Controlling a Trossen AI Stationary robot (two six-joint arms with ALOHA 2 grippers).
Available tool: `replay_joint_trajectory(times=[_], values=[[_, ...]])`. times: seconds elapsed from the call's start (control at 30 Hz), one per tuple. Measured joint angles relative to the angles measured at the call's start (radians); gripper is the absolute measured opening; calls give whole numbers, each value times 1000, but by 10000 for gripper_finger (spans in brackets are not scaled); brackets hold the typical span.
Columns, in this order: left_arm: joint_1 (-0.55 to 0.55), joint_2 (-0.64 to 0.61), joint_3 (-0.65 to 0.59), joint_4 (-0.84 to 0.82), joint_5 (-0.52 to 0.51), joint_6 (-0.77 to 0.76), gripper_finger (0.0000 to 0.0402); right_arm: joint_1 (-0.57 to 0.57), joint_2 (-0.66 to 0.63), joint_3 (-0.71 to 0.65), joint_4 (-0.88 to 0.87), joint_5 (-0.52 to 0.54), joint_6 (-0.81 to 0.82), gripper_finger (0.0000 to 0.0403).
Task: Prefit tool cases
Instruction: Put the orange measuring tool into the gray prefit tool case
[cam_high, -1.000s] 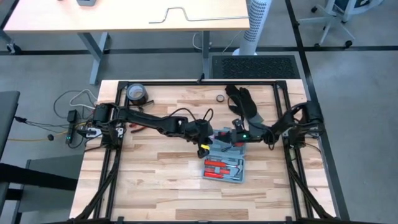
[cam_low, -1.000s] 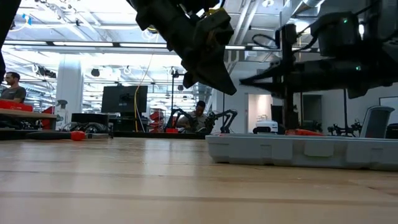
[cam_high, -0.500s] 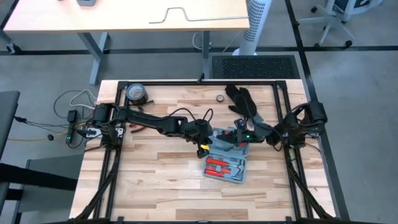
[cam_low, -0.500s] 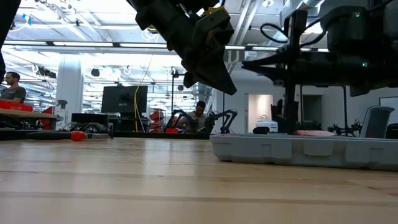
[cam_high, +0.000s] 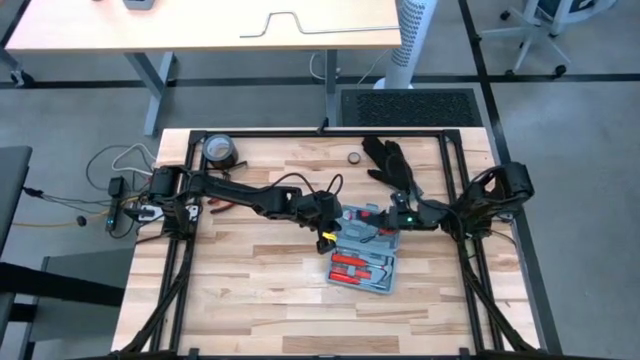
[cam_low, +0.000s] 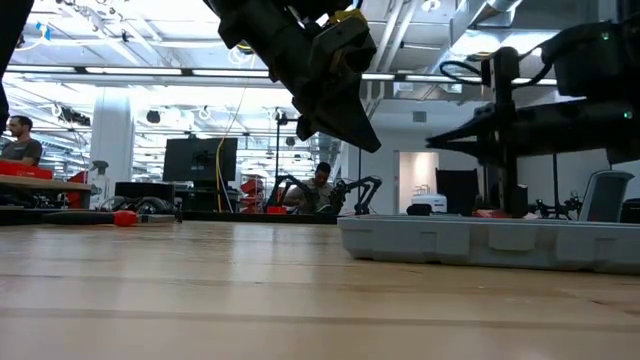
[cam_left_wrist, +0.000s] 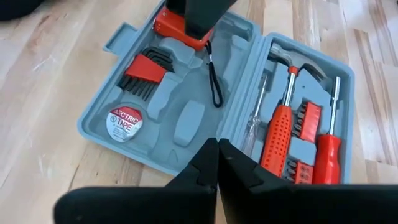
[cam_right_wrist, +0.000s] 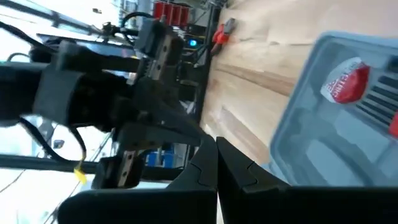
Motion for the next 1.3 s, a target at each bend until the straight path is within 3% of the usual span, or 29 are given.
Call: replay_joint_trajectory(times=[0.13,0.4,0.53,0.6,0.73,0.8,1.1,1.3], values=[[4,0,0,-5,0,2,0,8,2,5,92,3,-60,0],[5,0,1,-5,3,2,0,14,-186,45,69,-6,-247,0],[6,0,1,2,3,10,0,-11,-161,25,-213,-8,-156,0],[7,0,1,1,3,14,0,-28,-126,16,-226,-39,-73,0],[12,0,1,2,4,18,0,-39,-80,-17,50,-32,-107,0],[15,0,1,4,2,21,0,-38,-99,-9,103,-9,-129,0],[55,0,1,79,-71,139,0,21,-278,3,-224,67,-160,0],[136,0,1,101,31,174,0,59,-449,130,-889,71,-168,0]])
